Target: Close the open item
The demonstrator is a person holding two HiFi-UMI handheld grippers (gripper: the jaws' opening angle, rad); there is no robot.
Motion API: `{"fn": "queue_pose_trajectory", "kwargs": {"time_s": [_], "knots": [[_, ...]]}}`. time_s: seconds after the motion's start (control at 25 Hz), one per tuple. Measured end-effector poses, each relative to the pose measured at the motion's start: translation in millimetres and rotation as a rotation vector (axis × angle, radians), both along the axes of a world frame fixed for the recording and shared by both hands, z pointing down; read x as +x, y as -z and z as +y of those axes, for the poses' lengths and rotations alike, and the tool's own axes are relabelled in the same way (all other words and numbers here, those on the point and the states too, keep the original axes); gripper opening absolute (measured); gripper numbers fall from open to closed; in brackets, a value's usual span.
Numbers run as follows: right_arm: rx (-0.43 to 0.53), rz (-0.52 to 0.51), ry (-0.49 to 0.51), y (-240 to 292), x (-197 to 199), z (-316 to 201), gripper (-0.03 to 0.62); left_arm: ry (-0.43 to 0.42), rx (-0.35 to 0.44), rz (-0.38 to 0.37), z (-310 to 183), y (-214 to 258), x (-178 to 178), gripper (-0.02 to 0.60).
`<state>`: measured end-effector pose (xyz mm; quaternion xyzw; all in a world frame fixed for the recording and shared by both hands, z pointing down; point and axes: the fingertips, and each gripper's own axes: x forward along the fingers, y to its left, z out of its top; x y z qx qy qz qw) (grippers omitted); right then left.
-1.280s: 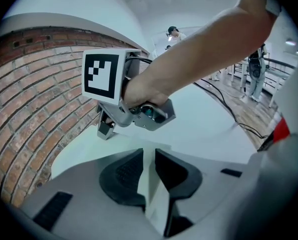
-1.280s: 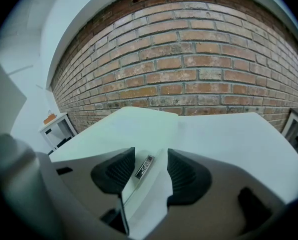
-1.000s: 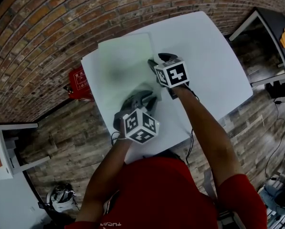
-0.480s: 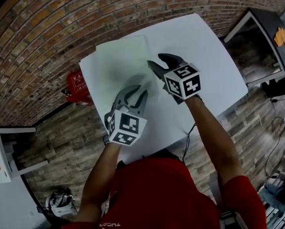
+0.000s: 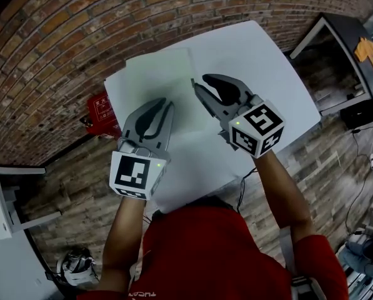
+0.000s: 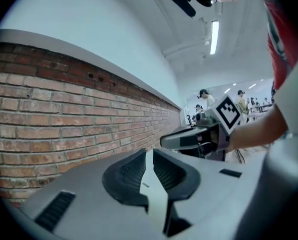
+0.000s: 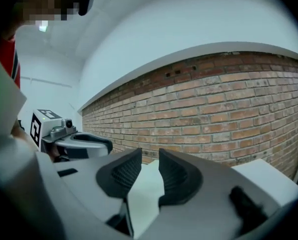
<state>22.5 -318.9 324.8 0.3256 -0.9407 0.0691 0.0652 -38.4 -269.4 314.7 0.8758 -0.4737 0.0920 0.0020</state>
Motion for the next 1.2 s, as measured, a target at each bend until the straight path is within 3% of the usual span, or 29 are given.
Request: {"fn": "queue_pose_trajectory", "kwargs": {"time_s": [0.28, 0.48, 1.2], "knots": [[0.142, -0.077, 0.056, 50.3, -12.8, 41.5, 0.08, -0.01, 0.086, 0.132, 19.4, 47.0, -8.7, 0.036], [0.222, -0.09, 0.077, 71.7, -19.4, 68.8, 0.053, -0.029, 0.128, 0.187, 33.8, 66.8, -10.9, 0.026], [0.265, -0.142, 0.123, 94.0, -34.1, 119.1, 0.032, -0.091, 0.162, 0.245, 70.3, 81.3, -3.4, 0.014]]}}
